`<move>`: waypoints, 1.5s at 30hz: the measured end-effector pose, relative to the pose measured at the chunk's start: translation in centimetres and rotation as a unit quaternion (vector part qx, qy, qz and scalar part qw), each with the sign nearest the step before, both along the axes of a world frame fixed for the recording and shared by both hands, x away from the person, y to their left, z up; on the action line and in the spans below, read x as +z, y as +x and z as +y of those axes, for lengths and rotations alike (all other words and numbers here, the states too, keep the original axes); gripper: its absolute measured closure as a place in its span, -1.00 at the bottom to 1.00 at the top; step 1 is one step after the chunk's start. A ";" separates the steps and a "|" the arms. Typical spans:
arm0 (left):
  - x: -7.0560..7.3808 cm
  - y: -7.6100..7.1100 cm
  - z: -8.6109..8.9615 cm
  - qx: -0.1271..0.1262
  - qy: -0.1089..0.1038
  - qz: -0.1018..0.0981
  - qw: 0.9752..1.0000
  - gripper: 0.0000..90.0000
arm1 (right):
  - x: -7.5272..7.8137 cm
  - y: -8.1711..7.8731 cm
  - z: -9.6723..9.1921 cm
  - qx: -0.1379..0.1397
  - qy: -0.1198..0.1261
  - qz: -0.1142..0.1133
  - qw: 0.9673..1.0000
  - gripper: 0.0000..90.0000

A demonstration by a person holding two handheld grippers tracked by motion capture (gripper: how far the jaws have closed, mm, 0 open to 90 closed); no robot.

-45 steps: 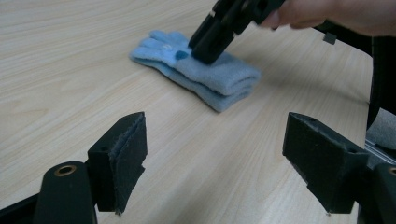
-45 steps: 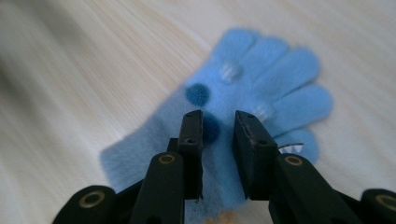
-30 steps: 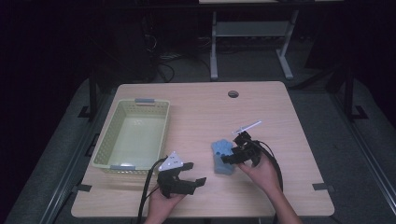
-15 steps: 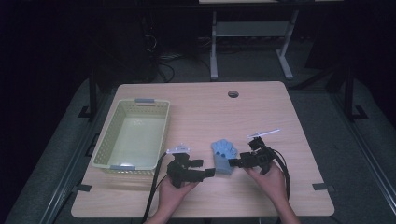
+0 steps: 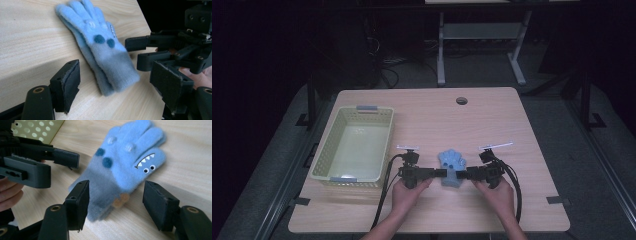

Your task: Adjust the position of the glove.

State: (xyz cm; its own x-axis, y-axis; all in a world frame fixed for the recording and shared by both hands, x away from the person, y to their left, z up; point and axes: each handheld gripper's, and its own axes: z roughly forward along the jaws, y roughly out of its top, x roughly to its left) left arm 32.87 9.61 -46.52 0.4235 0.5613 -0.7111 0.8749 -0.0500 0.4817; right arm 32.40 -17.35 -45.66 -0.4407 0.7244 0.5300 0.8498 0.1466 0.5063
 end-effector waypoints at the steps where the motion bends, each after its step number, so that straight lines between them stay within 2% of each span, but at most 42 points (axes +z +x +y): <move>1: 0.0 0.0 -0.1 -0.001 -0.001 0.002 1.000 -0.47 | -0.1 0.0 0.0 -0.001 0.000 0.001 1.000 -0.15; 6: -0.4 0.2 -0.3 -0.002 -0.008 0.014 1.000 -0.47 | -0.3 -0.1 -0.1 -0.003 0.011 0.008 1.000 -0.10; 7: -0.6 0.4 -0.3 0.003 -0.012 0.028 1.000 -0.46 | -0.3 -0.2 -0.1 -0.002 0.013 0.006 1.000 -0.08; 8: -0.6 0.4 -0.3 0.003 -0.012 0.028 1.000 -0.43 | -0.3 -0.2 -0.1 -0.002 0.011 0.007 1.000 -0.07; 9: -0.8 0.5 -0.3 0.003 -0.020 0.039 0.999 -0.39 | -0.3 -0.3 -0.1 -0.002 0.011 0.008 1.000 -0.05; 12: -0.8 0.5 -0.6 -0.001 -0.016 0.034 0.999 -0.29 | -0.4 -0.3 -0.1 -0.009 0.020 0.011 1.000 -0.04; 18: -1.4 0.8 -0.7 -0.003 -0.012 0.053 0.999 -0.08 | -0.8 -0.2 -0.2 -0.013 0.029 0.017 0.999 -0.01; 25: -1.7 0.9 -0.9 -0.010 -0.010 0.051 0.999 0.13 | -1.5 -0.1 -0.2 -0.020 0.048 0.028 0.998 0.06; 35: -1.8 0.8 -1.1 -0.018 0.006 0.041 0.999 0.35 | -1.7 -0.3 0.5 -0.020 0.046 0.025 0.998 0.24; 42: -2.0 1.0 -1.1 -0.022 -0.001 0.046 0.999 0.46 | -1.9 -0.3 0.8 -0.022 0.055 0.028 0.998 0.37; 45: -2.2 1.2 -1.0 -0.023 -0.006 0.055 0.998 0.52 | -2.1 -0.4 0.9 -0.021 0.062 0.030 0.997 0.45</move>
